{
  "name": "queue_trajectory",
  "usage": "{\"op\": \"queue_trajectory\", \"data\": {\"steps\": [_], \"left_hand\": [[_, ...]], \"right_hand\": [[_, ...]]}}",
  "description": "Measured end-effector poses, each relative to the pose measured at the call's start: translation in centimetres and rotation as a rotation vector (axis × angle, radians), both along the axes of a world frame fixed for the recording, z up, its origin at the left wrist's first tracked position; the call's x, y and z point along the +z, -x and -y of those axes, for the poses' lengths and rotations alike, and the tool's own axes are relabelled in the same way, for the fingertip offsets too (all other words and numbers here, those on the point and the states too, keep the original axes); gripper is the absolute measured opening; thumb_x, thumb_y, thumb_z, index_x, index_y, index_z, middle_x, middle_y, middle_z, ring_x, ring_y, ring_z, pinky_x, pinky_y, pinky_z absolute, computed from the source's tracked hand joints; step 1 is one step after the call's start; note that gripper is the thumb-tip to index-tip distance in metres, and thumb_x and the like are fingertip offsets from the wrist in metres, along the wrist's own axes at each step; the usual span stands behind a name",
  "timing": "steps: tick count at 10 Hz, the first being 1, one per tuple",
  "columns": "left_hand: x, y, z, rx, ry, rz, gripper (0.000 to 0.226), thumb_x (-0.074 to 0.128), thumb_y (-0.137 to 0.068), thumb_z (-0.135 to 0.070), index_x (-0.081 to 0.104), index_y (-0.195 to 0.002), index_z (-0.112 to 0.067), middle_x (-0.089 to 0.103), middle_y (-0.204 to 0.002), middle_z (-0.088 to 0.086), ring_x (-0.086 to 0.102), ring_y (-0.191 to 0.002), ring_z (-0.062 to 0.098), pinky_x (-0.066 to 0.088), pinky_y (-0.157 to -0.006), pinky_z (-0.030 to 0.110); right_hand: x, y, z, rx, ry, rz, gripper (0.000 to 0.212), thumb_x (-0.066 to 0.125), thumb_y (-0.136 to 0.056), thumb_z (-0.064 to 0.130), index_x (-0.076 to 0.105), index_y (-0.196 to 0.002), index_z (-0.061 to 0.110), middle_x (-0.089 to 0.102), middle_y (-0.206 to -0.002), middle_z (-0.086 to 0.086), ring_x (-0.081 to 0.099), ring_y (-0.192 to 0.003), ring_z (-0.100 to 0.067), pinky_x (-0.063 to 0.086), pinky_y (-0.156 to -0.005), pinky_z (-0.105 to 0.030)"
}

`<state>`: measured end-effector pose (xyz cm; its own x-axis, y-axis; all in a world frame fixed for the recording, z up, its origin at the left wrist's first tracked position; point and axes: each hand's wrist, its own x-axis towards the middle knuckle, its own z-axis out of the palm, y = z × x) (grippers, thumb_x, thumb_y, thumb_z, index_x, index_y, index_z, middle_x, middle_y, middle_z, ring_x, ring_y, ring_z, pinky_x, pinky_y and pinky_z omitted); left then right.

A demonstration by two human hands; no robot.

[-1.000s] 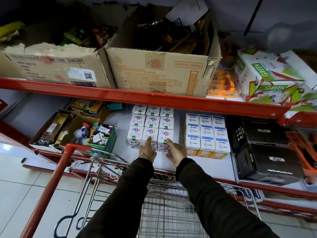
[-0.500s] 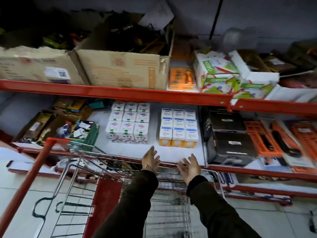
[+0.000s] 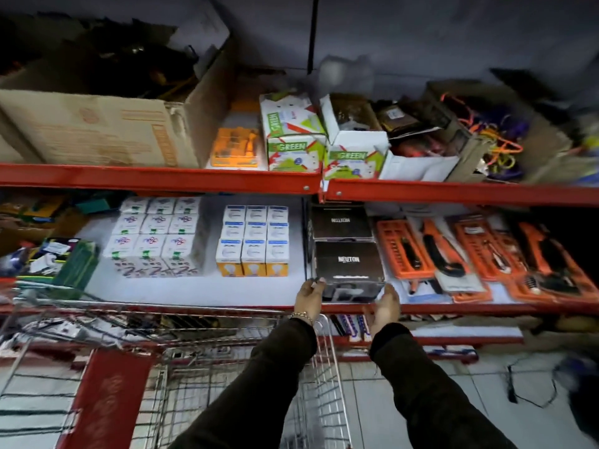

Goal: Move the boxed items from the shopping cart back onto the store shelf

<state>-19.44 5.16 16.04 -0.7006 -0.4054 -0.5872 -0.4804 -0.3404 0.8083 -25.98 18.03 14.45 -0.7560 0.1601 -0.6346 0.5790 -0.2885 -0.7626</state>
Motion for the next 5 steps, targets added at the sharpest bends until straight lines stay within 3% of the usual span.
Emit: {"op": "queue_trajectory", "data": {"steps": [1, 2, 3, 4, 5], "left_hand": [[-0.3, 1.4, -1.0, 0.016, 0.112, 0.039, 0.034, 0.049, -0.100, -0.027, 0.054, -0.129, -0.009, 0.059, -0.132, 0.014, 0.055, -0.122, 0.028, 0.037, -0.096, 0.025], [-0.3, 1.9, -1.6, 0.040, 0.189, 0.081, 0.045, 0.049, -0.100, -0.027, 0.045, -0.141, -0.008, 0.056, -0.139, 0.017, 0.053, -0.128, 0.033, 0.039, -0.106, 0.032], [0.0, 2.0, -1.8, 0.046, 0.196, 0.092, 0.046, 0.051, -0.099, -0.029, 0.045, -0.141, -0.010, 0.058, -0.138, 0.017, 0.054, -0.126, 0.033, 0.041, -0.106, 0.034], [-0.6, 2.2, -1.7, 0.068, 0.192, 0.069, 0.046, 0.052, -0.099, -0.027, 0.045, -0.140, -0.009, 0.058, -0.138, 0.016, 0.054, -0.127, 0.032, 0.041, -0.105, 0.033], [-0.6, 2.3, -1.7, 0.092, 0.181, 0.084, 0.048, 0.052, -0.098, -0.029, 0.044, -0.142, -0.009, 0.055, -0.141, 0.016, 0.052, -0.130, 0.032, 0.038, -0.107, 0.033]], "right_hand": [[0.4, 0.9, -0.6, 0.077, 0.041, -0.022, 0.013, 0.044, -0.100, 0.027, 0.057, -0.099, 0.024, 0.062, -0.108, -0.005, 0.058, -0.103, -0.022, 0.046, -0.088, -0.035], [0.3, 1.8, -0.9, 0.122, 0.036, -0.025, 0.013, 0.045, -0.099, 0.022, 0.058, -0.097, 0.023, 0.058, -0.111, -0.007, 0.057, -0.098, -0.020, 0.047, -0.074, -0.029], [0.1, 2.3, -1.1, 0.113, 0.070, -0.040, 0.013, 0.047, -0.101, 0.015, 0.054, -0.111, 0.018, 0.057, -0.110, -0.010, 0.058, -0.088, -0.019, 0.048, -0.069, -0.027], [0.1, 2.5, -1.5, 0.141, 0.078, -0.058, 0.013, 0.046, -0.101, 0.013, 0.053, -0.110, 0.017, 0.057, -0.108, -0.013, 0.057, -0.084, -0.019, 0.048, -0.067, -0.028], [-0.1, 2.8, -2.2, 0.197, 0.048, -0.065, 0.018, 0.048, -0.100, 0.014, 0.052, -0.116, 0.019, 0.058, -0.112, -0.013, 0.057, -0.104, -0.026, 0.051, -0.083, -0.036]]}}
